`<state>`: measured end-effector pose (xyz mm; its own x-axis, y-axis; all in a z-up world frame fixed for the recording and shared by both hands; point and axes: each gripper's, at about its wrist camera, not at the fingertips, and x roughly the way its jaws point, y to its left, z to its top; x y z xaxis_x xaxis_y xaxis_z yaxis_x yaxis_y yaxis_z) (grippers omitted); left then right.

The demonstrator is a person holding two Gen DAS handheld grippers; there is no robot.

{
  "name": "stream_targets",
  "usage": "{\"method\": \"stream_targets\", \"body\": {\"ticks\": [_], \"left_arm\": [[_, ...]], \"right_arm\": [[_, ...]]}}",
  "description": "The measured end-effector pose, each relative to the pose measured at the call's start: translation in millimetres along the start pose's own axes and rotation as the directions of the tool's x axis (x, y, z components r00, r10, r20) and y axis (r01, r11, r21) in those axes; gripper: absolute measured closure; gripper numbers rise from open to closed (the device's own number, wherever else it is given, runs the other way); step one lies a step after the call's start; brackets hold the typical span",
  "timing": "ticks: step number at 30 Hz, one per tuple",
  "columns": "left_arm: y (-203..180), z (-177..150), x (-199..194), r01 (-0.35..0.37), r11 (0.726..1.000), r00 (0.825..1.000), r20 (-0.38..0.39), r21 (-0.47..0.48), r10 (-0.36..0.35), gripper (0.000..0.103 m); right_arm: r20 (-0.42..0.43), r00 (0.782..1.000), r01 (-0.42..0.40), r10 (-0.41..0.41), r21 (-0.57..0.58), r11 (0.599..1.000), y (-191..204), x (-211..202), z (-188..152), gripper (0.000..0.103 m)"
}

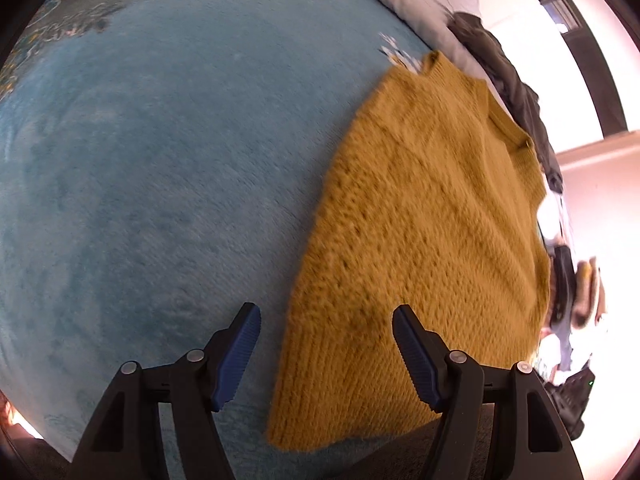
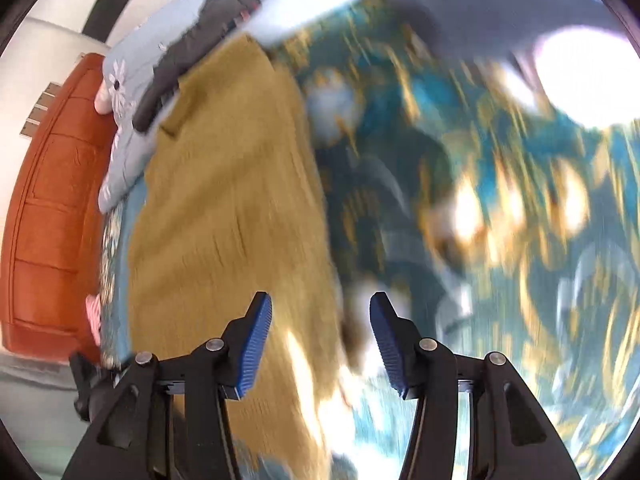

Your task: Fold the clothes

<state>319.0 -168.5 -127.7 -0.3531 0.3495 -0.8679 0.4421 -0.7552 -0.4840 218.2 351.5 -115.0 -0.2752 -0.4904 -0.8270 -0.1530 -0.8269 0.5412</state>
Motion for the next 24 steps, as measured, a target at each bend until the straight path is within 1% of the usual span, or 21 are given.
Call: {"method": "stream_targets", "body": {"ticks": [3,5,6,7,8,9,10,11,12,13,14,15,17,20,21,24], "left_arm": [[-2,-3,0,0.002,1.000,1.000,-0.020,0.024,-0.001,0.033],[-2,-5,0,0.002,0.999,0.999,-0.032,0.038,0.000,0.036],[-3,-6,0,0.002,0.999,0.999,-0.038,0.045,0.000,0.037],[-3,-7,0,0.002,0.999,0.999,-0.044,0.052,0.000,0.043],[-3,-8,0,-0.004,0.998,0.999,-0.048,0.059,0.007,0.051],[-3,-8,0,-0.023,0.998,0.999,-0.046,0.064,0.026,0.057],[-2,-9,-1,-0.039,0.997,0.998,-0.045,0.067,0.042,0.075],[-1,-10,-2,-0.044,0.997,0.998,-0.047,0.064,0.047,0.086],[0,-11,-3,-0.050,0.997,0.997,-0.049,0.061,0.053,0.086],[0,-13,-4,-0.056,0.996,0.997,-0.051,0.064,0.059,0.090],[-3,-15,-7,-0.062,0.995,0.996,-0.052,0.077,0.066,0.091],[-6,-18,-9,-0.068,0.994,0.996,-0.053,0.091,0.073,0.091],[-12,-24,-13,-0.074,0.990,0.995,-0.056,0.118,0.081,0.092],[-6,-26,-12,-0.052,0.995,0.996,-0.064,0.084,0.057,0.092],[-5,-25,-11,-0.047,0.995,0.997,-0.059,0.084,0.053,0.092],[-2,-25,-10,-0.023,0.997,0.998,-0.050,0.077,0.027,0.090]], "right_arm": [[-0.011,0.998,-0.064,0.065,0.044,0.997,-5,2,-31,0.050],[-0.017,0.994,-0.105,0.107,0.072,0.992,-8,3,-52,0.050],[-0.026,0.994,-0.109,0.111,0.068,0.992,-6,4,-55,0.050],[-0.034,0.993,-0.112,0.114,0.064,0.992,-4,5,-59,0.050],[-0.042,0.992,-0.115,0.117,0.061,0.992,-2,6,-63,0.051],[-0.044,0.993,-0.104,0.106,0.053,0.993,1,5,-65,0.051],[-0.050,0.994,-0.098,0.100,0.048,0.994,4,5,-64,0.058],[-0.054,0.995,-0.081,0.084,0.042,0.996,6,5,-64,0.075],[-0.059,0.996,-0.065,0.067,0.037,0.997,9,6,-63,0.083],[-0.063,0.997,-0.048,0.050,0.032,0.998,11,6,-63,0.090],[-0.068,0.997,-0.032,0.033,0.027,0.999,14,6,-62,0.091],[-0.071,0.997,-0.015,0.016,0.020,1.000,16,6,-62,0.092],[-0.051,0.998,0.026,-0.027,-0.009,1.000,19,-2,-62,0.093],[-0.036,0.997,0.069,-0.070,-0.022,0.997,11,-13,-66,0.093],[-0.040,0.996,0.077,-0.078,-0.014,0.997,6,-13,-67,0.093],[-0.060,0.997,0.057,-0.056,0.021,0.998,-4,-9,-69,0.093]]}}
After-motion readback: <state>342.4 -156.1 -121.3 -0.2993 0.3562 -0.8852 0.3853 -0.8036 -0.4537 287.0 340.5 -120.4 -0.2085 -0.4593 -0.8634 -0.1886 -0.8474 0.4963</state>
